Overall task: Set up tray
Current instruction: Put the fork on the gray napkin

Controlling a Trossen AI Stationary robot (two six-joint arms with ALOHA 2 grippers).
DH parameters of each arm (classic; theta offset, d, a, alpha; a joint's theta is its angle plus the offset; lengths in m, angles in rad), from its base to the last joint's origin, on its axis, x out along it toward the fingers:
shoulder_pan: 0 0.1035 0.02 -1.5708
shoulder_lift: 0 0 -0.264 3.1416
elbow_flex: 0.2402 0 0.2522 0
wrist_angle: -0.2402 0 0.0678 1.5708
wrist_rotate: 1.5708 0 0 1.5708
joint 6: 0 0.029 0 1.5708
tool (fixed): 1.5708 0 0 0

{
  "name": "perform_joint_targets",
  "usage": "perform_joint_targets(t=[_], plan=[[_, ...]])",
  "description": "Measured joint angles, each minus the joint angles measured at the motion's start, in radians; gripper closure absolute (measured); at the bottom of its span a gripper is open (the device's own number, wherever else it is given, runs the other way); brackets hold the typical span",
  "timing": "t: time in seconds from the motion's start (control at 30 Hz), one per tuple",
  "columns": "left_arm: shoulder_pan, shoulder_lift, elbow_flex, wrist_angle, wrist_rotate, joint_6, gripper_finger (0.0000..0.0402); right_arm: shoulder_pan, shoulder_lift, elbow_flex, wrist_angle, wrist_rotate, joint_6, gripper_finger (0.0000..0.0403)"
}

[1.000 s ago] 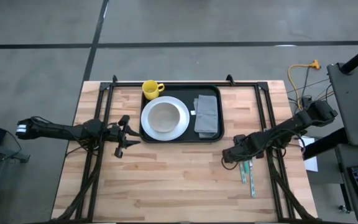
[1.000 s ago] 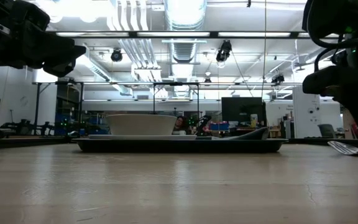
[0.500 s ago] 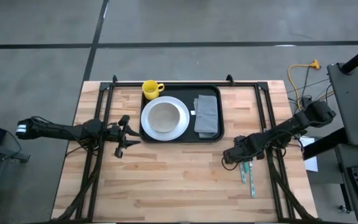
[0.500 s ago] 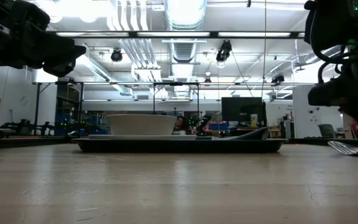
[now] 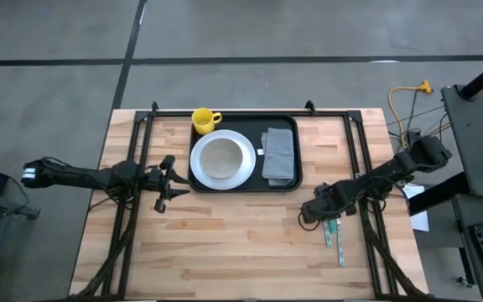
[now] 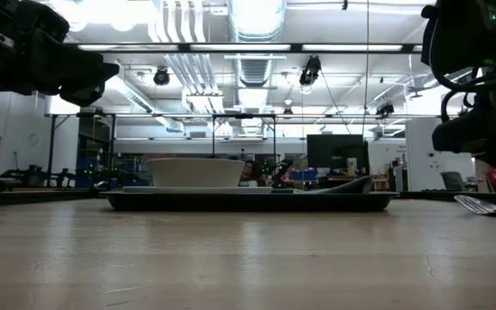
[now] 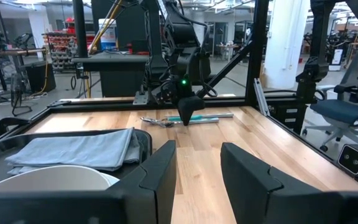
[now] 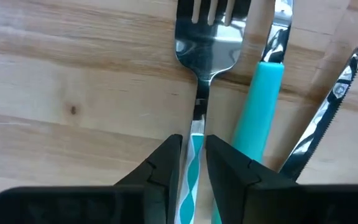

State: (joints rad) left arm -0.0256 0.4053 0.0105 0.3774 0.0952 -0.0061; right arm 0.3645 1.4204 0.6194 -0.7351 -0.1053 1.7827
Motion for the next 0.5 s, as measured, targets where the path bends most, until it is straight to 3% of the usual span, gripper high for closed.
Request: perform_joint_targets(t=[0.2,0.4,0.5], plan=[[0.0,0.0,0.0,0.0,0.0,0.0,0.0294,0.0,0.002,-0.002,0.017,-0.002,0.017,0.0335],[0.0,0.0,0.0,0.0,0.0,0.0,0.0294,-0.001,0.002,-0.002,0.031,-0.023,0.017,0.0382],[0.0,0.0,0.0,0.0,0.0,0.0,0.0294,-0.001,0.002,-0.002,0.031,-0.023,0.01,0.0386]])
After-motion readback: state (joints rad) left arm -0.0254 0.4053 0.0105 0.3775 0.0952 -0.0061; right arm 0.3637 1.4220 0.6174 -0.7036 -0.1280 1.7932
